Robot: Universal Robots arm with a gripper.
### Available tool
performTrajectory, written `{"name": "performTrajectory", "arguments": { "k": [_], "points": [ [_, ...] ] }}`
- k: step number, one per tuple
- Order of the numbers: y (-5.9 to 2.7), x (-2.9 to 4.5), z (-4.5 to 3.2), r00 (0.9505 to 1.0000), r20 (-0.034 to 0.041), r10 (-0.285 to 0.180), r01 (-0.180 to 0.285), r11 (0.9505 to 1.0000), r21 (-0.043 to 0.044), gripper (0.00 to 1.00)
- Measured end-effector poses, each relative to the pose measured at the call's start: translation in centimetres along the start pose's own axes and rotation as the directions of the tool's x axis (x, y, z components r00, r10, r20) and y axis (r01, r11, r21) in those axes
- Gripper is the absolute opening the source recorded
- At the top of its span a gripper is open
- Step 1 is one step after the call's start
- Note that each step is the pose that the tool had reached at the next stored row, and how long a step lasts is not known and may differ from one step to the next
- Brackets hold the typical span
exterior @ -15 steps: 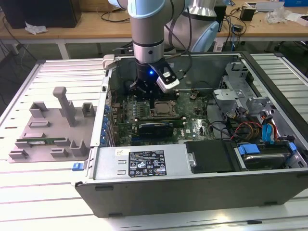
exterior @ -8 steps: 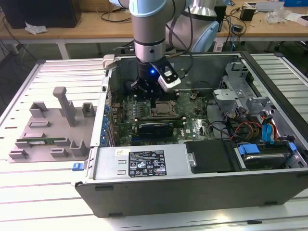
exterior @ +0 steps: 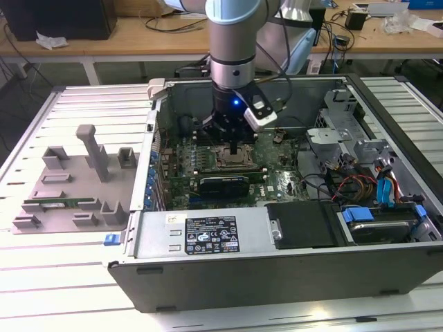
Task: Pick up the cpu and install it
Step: 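Close the cpu cover, then install the first cpu locking lever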
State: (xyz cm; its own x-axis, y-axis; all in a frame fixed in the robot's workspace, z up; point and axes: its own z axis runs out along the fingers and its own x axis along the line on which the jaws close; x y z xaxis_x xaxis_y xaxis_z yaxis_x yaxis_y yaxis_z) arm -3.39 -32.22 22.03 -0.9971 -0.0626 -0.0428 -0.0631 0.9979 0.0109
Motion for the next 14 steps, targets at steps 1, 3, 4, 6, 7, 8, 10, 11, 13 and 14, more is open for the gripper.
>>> {"name": "performTrajectory", "arguments": {
  "k": [1,3,4,6,7,8,10,11,13,14],
  "points": [
    [0.01,-0.01,-0.11,1.0,0.0,0.0,0.0,1.0,0.0,0.11],
    [0.01,-0.02,-0.4,1.0,0.0,0.0,0.0,1.0,0.0001,0.11],
    [0.02,-0.04,-0.63,1.0,0.0,0.0,0.0,1.0,0.0,0.11],
    [0.03,-0.06,-1.05,1.0,0.0001,0.0,0.0,1.0,0.0,0.11],
    [0.03,-0.07,-1.24,1.0,0.0,0.0,0.0,1.0,0.0,0.11],
    [0.03,-0.07,-1.48,1.0,0.0,0.0,0.0,1.0,0.0001,0.11],
    [0.04,-0.09,-1.82,1.0,0.0001,0.001,-0.001,1.0,-0.0001,0.11],
    [0.04,-0.09,-1.82,1.0,0.0001,0.001,-0.001,1.0,-0.0001,0.11],
    [0.04,-0.09,-1.84,1.0,0.0,0.001,-0.001,1.0,0.0001,0.11],
    [0.04,-0.09,-1.85,1.0,0.0,0.001,-0.001,1.0,0.0,0.11]
  ]
}}
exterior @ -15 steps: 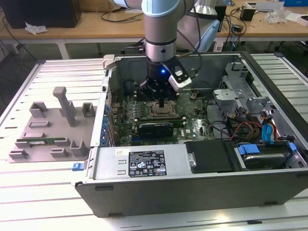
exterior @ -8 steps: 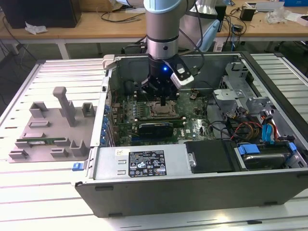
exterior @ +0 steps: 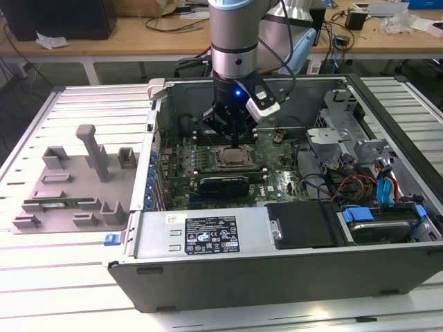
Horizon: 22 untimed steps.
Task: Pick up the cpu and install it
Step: 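Install the first cpu locking lever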
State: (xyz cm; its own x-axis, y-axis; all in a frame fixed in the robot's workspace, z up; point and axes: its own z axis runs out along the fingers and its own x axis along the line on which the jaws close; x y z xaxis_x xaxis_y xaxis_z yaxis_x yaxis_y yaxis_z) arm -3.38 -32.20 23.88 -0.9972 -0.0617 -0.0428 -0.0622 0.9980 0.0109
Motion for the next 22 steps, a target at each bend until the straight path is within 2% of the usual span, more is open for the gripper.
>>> {"name": "performTrajectory", "arguments": {
  "k": [11,13,15,17,19,22],
  "points": [
    [0.01,0.1,-0.02,1.0,-0.0001,0.0,0.0,1.0,0.0002,0.11],
    [0.03,0.53,-0.04,1.0,0.0,0.0,0.0,1.0,0.0001,0.11],
    [0.11,1.73,-0.08,1.0,0.0,0.0,0.0,1.0,0.0001,0.11],
    [0.13,2.06,-0.1,1.0,0.0,0.0,0.0,1.0,0.0001,0.11],
    [0.17,2.71,-0.12,1.0,0.0,0.0,0.0,1.0,0.0,0.11],
    [0.2,3.07,-0.14,1.0,0.0,0.0,0.0,1.0,0.0,0.11]
  ]
}}
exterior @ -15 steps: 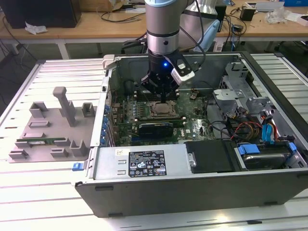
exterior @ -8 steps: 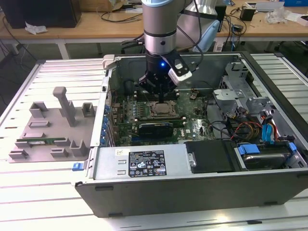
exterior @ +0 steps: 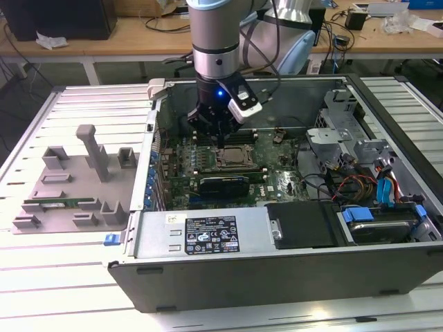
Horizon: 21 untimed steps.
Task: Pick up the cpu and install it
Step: 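Install the first cpu locking lever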
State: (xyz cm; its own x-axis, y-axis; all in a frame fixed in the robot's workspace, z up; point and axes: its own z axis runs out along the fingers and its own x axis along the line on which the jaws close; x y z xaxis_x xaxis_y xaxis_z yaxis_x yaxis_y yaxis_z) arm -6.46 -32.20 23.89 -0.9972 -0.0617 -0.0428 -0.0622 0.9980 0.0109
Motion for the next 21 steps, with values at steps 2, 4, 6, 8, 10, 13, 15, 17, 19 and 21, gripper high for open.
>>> {"name": "performTrajectory", "arguments": {
  "k": [2,4,6,8,10,13,15,17,19,21],
  "points": [
    [-0.01,0.01,-0.01,1.0,-0.0001,0.0,0.0,1.0,0.0001,0.11],
    [0.0,0.02,0.0,1.0,0.0,0.0,0.0,1.0,0.0,0.11],
    [-0.01,0.03,-0.01,1.0,0.0,0.0,0.0,1.0,0.0,0.11],
    [0.0,0.01,-0.37,1.0,0.0,0.0,0.0,1.0,0.0001,0.11],
    [0.0,0.0,-0.63,1.0,0.0,0.0,0.0,1.0,0.0,0.11],
    [0.01,0.05,-0.7,1.0,0.0002,0.0,0.0,1.0,-0.0001,0.11],
    [0.02,0.31,-0.73,1.0,-0.0001,0.0,0.0,1.0,0.0001,0.11],
    [0.05,0.79,-0.74,1.0,0.0,0.0,0.0,1.0,0.0,0.11],
    [0.08,1.3,-0.77,1.0,0.0,0.0,0.0,1.0,0.0,0.11],
    [0.12,1.78,-0.78,1.0,0.0,0.0,0.0,1.0,0.0,0.11]
  ]
}}
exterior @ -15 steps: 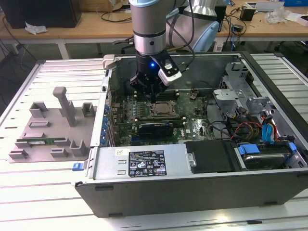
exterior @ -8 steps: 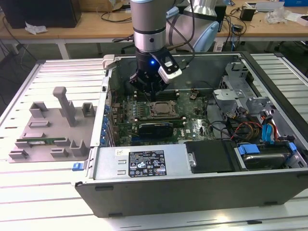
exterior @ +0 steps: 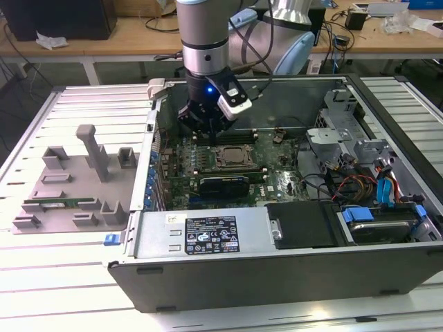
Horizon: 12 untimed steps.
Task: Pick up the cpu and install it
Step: 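Install the first cpu locking lever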
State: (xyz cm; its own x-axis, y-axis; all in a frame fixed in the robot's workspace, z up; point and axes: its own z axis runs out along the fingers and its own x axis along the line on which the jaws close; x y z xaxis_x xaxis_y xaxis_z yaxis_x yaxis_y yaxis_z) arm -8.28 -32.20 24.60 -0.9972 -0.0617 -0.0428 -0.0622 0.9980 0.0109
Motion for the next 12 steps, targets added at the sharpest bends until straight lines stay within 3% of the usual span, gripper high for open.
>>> {"name": "performTrajectory", "arguments": {
  "k": [1,2,5,6,7,8,10,11,12],
  "points": [
    [0.02,0.34,-0.01,1.0,0.0001,0.0,0.0,1.0,-0.0001,0.11],
    [0.04,0.65,-0.02,1.0,0.0003,0.0,0.0,1.0,-0.0064,0.11],
    [0.03,0.97,-0.03,1.0,0.0036,0.002,-0.002,0.9983,-0.0584,0.11],
    [0.03,1.14,-0.04,1.0,0.0049,0.004,-0.003,0.9967,-0.0817,0.11],
    [0.05,1.52,-0.06,1.0,0.0058,0.004,-0.004,0.9952,-0.0974,0.11],
    [0.07,1.89,-0.07,1.0,0.0064,0.005,-0.004,0.9944,-0.1056,0.11],
    [0.09,2.25,-0.08,1.0,0.0068,0.005,-0.004,0.9936,-0.1133,0.11],
    [0.15,3.23,-0.12,0.9999,0.0095,0.007,-0.006,0.9871,-0.1599,0.11],
    [0.16,3.26,-0.12,0.9999,0.0121,0.01,-0.007,0.978,-0.2084,0.11]
  ]
}}
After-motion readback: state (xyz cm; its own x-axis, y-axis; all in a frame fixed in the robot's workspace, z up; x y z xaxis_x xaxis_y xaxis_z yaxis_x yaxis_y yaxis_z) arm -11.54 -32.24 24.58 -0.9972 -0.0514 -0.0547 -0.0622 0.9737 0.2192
